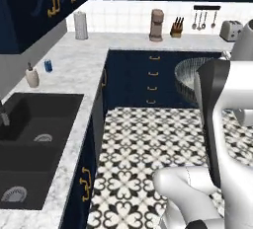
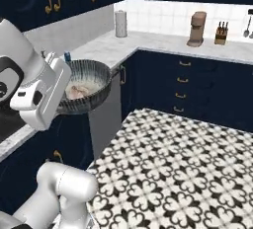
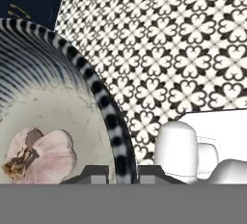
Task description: Pick the garlic from the sink and place it in the bowl. Then pick the bowl and place it in the microwave. Then close the microwave door and press the start button.
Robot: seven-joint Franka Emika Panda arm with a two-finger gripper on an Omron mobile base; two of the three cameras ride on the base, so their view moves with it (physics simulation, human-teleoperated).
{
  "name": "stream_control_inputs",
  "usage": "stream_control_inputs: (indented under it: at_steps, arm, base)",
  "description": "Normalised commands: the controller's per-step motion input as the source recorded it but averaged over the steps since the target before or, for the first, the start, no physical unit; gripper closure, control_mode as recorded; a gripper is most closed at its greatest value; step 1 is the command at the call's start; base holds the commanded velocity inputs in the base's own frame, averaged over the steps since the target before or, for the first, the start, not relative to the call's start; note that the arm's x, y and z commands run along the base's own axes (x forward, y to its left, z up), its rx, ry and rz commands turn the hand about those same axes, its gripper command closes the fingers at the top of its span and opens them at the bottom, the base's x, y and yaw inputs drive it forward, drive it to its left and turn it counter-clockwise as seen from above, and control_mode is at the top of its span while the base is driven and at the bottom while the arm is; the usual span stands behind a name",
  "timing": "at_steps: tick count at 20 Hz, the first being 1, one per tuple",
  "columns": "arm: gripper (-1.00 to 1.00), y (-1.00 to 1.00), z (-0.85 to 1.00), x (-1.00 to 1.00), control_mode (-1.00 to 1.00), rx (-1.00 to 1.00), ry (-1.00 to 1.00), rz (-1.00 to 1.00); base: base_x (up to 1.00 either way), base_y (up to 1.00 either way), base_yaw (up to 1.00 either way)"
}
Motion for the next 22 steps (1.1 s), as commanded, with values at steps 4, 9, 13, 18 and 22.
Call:
stream_control_inputs:
  at_steps: [4, 9, 13, 18, 22]
  arm:
    - [1.00, 0.00, 0.00, 0.00, 1.00, 0.00, 0.00, 0.00]
    - [1.00, 0.00, 0.00, 0.00, 1.00, 0.00, 0.00, 0.00]
    - [1.00, 0.00, 0.00, 0.00, 1.00, 0.00, 0.00, 0.00]
    - [1.00, 0.00, 0.00, 0.00, 1.00, 0.00, 0.00, 0.00]
    - [1.00, 0.00, 0.00, 0.00, 1.00, 0.00, 0.00, 0.00]
  base:
    - [0.00, 0.00, -1.00]
    - [0.00, 0.00, -1.00]
    - [0.00, 0.00, -1.00]
    - [0.00, 0.00, -1.00]
    - [0.00, 0.00, -1.00]
